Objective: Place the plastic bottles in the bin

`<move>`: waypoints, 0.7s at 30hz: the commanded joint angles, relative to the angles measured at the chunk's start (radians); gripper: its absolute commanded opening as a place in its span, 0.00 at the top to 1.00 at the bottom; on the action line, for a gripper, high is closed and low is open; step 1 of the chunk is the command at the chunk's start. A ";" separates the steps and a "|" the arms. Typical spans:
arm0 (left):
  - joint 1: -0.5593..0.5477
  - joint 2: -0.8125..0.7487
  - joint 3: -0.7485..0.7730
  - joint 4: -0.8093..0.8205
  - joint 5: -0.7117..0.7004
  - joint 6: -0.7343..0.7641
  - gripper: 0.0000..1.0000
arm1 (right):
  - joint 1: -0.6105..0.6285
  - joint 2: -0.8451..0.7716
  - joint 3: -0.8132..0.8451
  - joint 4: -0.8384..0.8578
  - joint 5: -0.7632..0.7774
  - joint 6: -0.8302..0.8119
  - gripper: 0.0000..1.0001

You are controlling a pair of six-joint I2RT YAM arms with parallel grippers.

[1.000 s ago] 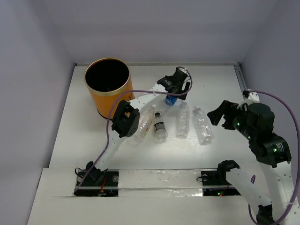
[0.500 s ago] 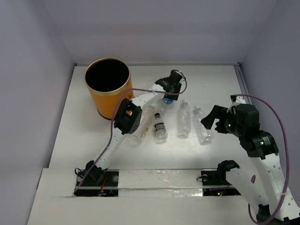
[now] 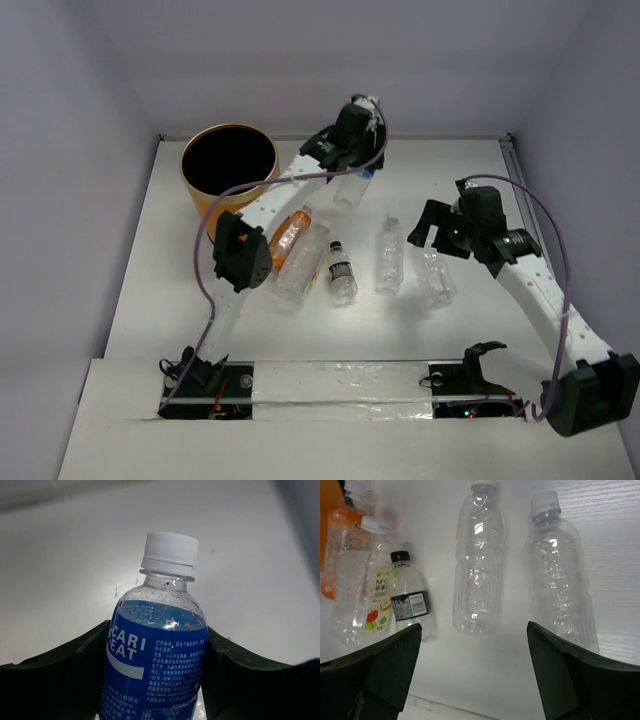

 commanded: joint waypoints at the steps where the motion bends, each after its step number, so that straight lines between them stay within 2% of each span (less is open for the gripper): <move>1: 0.043 -0.295 0.035 0.127 0.064 -0.042 0.63 | -0.008 0.101 0.057 0.114 0.006 -0.023 0.09; 5: 0.084 -0.490 -0.043 0.201 0.062 -0.068 0.63 | -0.008 0.273 0.115 0.158 -0.005 -0.062 0.09; 9: 0.139 -0.610 -0.098 0.241 0.062 -0.079 0.63 | -0.008 0.411 0.154 0.187 -0.008 -0.076 0.09; 14: 0.287 -0.662 -0.112 0.239 0.090 -0.098 0.63 | -0.008 0.563 0.247 0.155 -0.025 -0.082 0.08; 21: 0.489 -0.736 -0.294 0.313 0.102 -0.093 0.63 | -0.008 0.671 0.318 0.123 -0.038 -0.082 0.08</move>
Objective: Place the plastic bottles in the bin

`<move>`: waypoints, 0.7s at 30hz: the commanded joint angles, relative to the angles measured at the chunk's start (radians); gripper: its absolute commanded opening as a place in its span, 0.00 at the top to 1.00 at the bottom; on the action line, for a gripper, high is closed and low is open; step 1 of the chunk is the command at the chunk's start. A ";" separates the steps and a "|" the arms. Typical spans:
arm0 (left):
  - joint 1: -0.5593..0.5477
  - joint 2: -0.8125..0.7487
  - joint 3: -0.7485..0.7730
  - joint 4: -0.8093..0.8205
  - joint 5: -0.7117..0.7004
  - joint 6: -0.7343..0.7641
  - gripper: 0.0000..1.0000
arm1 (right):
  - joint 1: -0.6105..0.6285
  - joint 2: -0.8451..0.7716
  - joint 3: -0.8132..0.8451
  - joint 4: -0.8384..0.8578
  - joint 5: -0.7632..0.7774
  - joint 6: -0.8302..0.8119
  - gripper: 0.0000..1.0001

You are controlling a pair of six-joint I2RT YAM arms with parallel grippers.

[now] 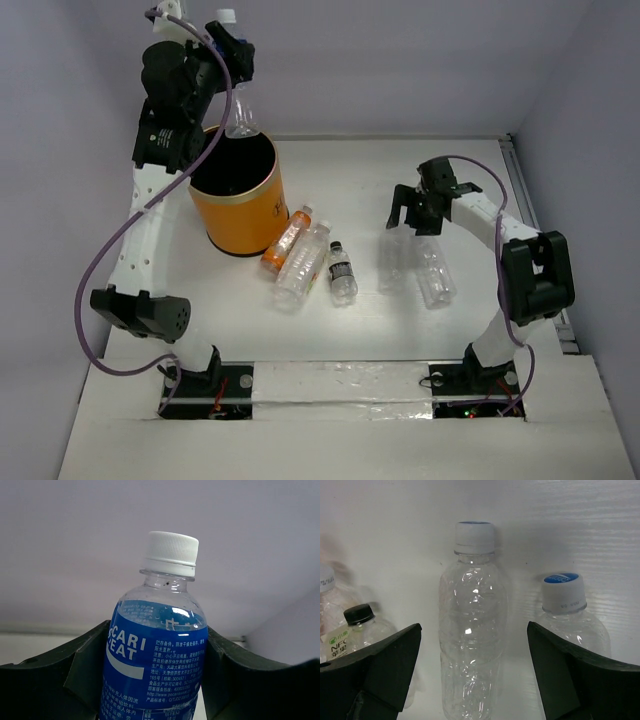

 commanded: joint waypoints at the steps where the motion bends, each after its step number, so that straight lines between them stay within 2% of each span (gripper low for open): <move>1: 0.067 -0.022 -0.085 0.060 0.015 0.002 0.63 | -0.008 0.025 0.057 0.007 -0.033 -0.016 0.08; 3: 0.112 -0.046 -0.157 0.072 -0.008 0.020 0.63 | -0.008 0.056 0.060 0.009 -0.044 -0.015 0.08; 6: 0.150 -0.095 -0.301 0.181 -0.019 0.037 0.63 | -0.008 0.085 0.052 0.018 -0.065 -0.012 0.08; 14: 0.161 -0.093 -0.469 0.356 0.004 0.063 0.60 | 0.011 0.119 0.031 0.067 -0.105 0.016 0.12; 16: 0.161 -0.105 -0.533 0.397 0.009 0.063 0.54 | 0.011 0.132 0.034 0.072 -0.102 0.024 0.12; 17: 0.161 -0.109 -0.553 0.407 0.007 0.063 0.47 | 0.011 0.137 0.034 0.076 -0.102 0.030 0.12; 18: 0.161 -0.119 -0.569 0.413 0.005 0.065 0.29 | 0.011 0.143 0.035 0.079 -0.104 0.033 0.12; 21: 0.161 -0.148 -0.631 0.425 -0.005 0.068 0.20 | 0.020 0.157 0.038 0.089 -0.105 0.041 0.14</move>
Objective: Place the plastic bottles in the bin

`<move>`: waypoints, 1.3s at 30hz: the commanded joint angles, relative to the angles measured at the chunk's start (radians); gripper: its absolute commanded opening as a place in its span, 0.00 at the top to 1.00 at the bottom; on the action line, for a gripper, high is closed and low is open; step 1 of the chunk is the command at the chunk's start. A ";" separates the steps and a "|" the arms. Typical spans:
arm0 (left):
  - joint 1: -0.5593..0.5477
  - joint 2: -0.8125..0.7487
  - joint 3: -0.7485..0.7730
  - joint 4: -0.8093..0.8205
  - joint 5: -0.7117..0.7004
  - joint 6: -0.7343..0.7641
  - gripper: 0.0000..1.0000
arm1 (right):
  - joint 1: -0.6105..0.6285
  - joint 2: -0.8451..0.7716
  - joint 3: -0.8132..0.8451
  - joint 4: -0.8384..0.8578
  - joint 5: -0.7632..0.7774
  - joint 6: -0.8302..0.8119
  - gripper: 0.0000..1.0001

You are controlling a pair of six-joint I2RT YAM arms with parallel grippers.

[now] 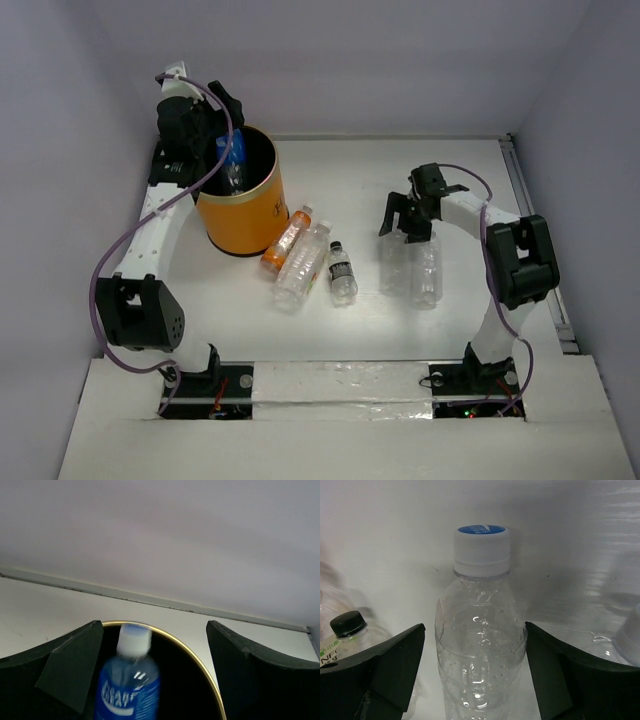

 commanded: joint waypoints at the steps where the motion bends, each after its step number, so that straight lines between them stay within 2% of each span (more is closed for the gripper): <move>1: 0.000 -0.090 -0.043 0.123 0.002 0.016 0.17 | 0.012 0.021 0.019 0.046 -0.016 0.018 0.16; 4: 0.000 -0.109 -0.029 0.108 0.023 0.011 0.12 | 0.012 0.021 0.018 0.054 -0.003 0.026 0.20; 5: 0.000 -0.115 -0.022 0.100 0.031 0.008 0.12 | 0.021 0.022 0.019 0.057 -0.003 0.027 0.26; 7: 0.000 -0.133 0.000 0.077 0.054 -0.011 0.14 | 0.021 0.018 0.021 0.058 0.000 0.027 0.31; 8: 0.000 -0.144 0.006 0.068 0.069 -0.022 0.16 | 0.021 0.013 0.018 0.066 0.000 0.032 0.39; 11: -0.017 -0.194 0.008 0.022 0.108 -0.061 0.31 | 0.021 -0.043 0.028 0.072 0.001 0.049 0.45; 12: -0.054 -0.228 -0.006 -0.007 0.120 -0.070 0.44 | 0.032 -0.083 0.041 0.063 0.003 0.053 0.45; 14: -0.110 -0.260 -0.028 -0.042 0.122 -0.064 0.53 | 0.041 -0.128 0.071 0.049 0.003 0.066 0.45; 15: -0.147 -0.292 -0.041 -0.062 0.105 -0.062 0.63 | 0.050 -0.149 0.119 0.040 0.000 0.073 0.45; 16: -0.222 -0.308 -0.072 -0.102 0.096 -0.061 0.64 | 0.061 -0.169 0.149 0.031 -0.002 0.079 0.45; 18: -0.296 -0.354 -0.113 -0.143 0.057 -0.070 0.73 | 0.075 -0.214 0.221 0.005 -0.003 0.096 0.45; 20: -0.385 -0.383 -0.199 -0.188 0.043 -0.103 0.77 | 0.101 -0.232 0.355 -0.017 -0.002 0.113 0.45; 23: -0.463 -0.449 -0.334 -0.236 0.016 -0.182 0.84 | 0.131 -0.228 0.550 -0.023 0.013 0.133 0.45; 24: -0.511 -0.493 -0.362 -0.251 -0.028 -0.214 0.91 | 0.153 -0.212 0.600 -0.023 0.023 0.138 0.45; 27: -0.552 -0.605 -0.492 -0.303 -0.093 -0.283 1.00 | 0.194 -0.171 0.765 0.023 0.046 0.173 0.45; 31: -0.577 -0.692 -0.555 -0.383 -0.067 -0.318 1.00 | 0.254 -0.091 0.893 0.175 0.035 0.266 0.45; 35: -0.632 -0.727 -0.595 -0.463 -0.069 -0.346 1.00 | 0.337 0.011 0.958 0.427 0.073 0.371 0.45; 38: -0.644 -0.771 -0.624 -0.523 -0.069 -0.360 1.00 | 0.392 0.146 1.096 0.491 0.116 0.409 0.45; 39: -0.644 -0.794 -0.632 -0.538 -0.067 -0.360 1.00 | 0.407 0.186 1.199 0.490 0.150 0.409 0.45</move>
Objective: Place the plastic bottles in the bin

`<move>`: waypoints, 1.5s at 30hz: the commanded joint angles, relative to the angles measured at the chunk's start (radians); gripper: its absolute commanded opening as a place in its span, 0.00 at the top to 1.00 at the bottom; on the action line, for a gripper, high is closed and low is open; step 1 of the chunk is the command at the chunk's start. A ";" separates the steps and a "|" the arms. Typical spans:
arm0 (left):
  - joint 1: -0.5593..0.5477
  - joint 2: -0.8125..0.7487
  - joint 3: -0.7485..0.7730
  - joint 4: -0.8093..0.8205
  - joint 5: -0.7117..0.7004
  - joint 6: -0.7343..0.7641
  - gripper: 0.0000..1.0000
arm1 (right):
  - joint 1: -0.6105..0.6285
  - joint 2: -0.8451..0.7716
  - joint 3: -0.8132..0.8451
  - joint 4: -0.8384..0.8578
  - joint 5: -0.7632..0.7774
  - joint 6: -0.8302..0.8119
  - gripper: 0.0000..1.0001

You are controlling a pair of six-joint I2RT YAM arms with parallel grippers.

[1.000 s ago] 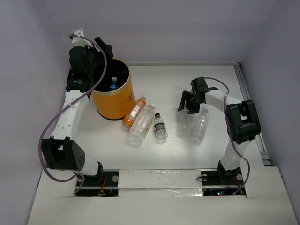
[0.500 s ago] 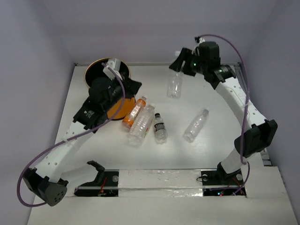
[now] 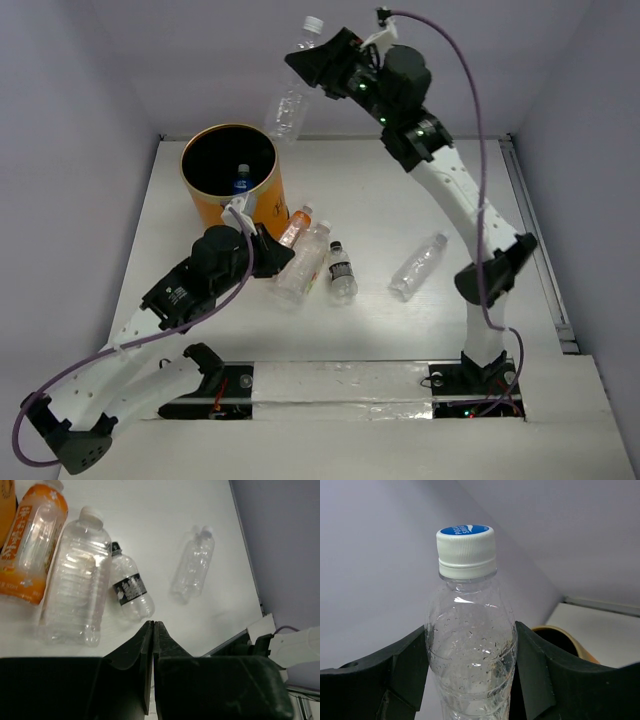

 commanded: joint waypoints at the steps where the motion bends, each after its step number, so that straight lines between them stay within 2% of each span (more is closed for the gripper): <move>1: -0.016 -0.052 -0.048 -0.104 -0.011 -0.029 1.00 | 0.061 0.149 0.199 0.130 0.086 0.062 0.45; 5: -0.016 -0.122 -0.081 -0.187 -0.001 -0.032 0.98 | 0.129 0.295 0.327 0.140 0.188 -0.007 0.45; 8: -0.016 -0.176 -0.098 -0.233 0.003 -0.034 0.89 | 0.143 0.333 0.296 0.183 0.240 -0.028 0.45; 12: -0.016 -0.194 -0.116 -0.241 0.075 -0.028 0.77 | 0.184 0.386 0.322 0.154 0.280 -0.102 0.42; 18: -0.016 -0.141 -0.093 -0.218 0.074 0.035 0.54 | 0.195 0.375 0.304 0.122 0.315 -0.160 0.20; 20: -0.016 -0.119 -0.081 -0.202 0.075 0.049 0.50 | 0.195 0.363 0.293 0.107 0.320 -0.177 0.13; 24: -0.016 -0.063 -0.082 -0.153 0.107 0.065 0.39 | 0.195 0.346 0.265 0.085 0.306 -0.199 0.07; 28: -0.016 -0.003 -0.067 -0.116 0.123 0.072 0.33 | 0.195 0.305 0.250 0.053 0.303 -0.229 0.06; 30: -0.016 0.055 -0.056 -0.093 0.155 0.080 0.31 | 0.195 0.254 0.169 0.062 0.312 -0.242 0.16; 31: -0.016 0.081 -0.038 -0.087 0.163 0.091 0.30 | 0.195 0.191 0.134 0.065 0.326 -0.246 0.26; 32: -0.016 0.112 -0.026 -0.090 0.166 0.097 0.30 | 0.195 0.154 0.095 0.067 0.333 -0.249 0.54; 34: -0.049 0.184 0.020 -0.093 0.151 0.104 0.30 | 0.195 0.076 -0.038 0.065 0.344 -0.265 0.77; 35: -0.050 0.201 0.034 -0.086 0.140 0.104 0.30 | 0.195 -0.011 -0.090 0.068 0.343 -0.269 0.85; 36: -0.062 0.230 0.062 -0.077 0.123 0.098 0.30 | 0.195 -0.107 -0.209 0.075 0.344 -0.275 0.86; 37: -0.062 0.246 0.062 -0.076 0.118 0.098 0.30 | 0.195 -0.108 -0.275 0.075 0.344 -0.277 0.86; 39: -0.073 0.301 0.100 -0.073 0.108 0.091 0.30 | 0.195 -0.263 -0.410 0.084 0.367 -0.268 0.85; 40: -0.091 0.324 0.128 -0.076 0.100 0.088 0.30 | 0.195 -0.316 -0.539 0.082 0.376 -0.257 0.85; 45: -0.209 0.491 0.204 -0.076 0.023 0.043 0.30 | 0.092 -0.658 -0.883 -0.023 0.384 -0.130 0.84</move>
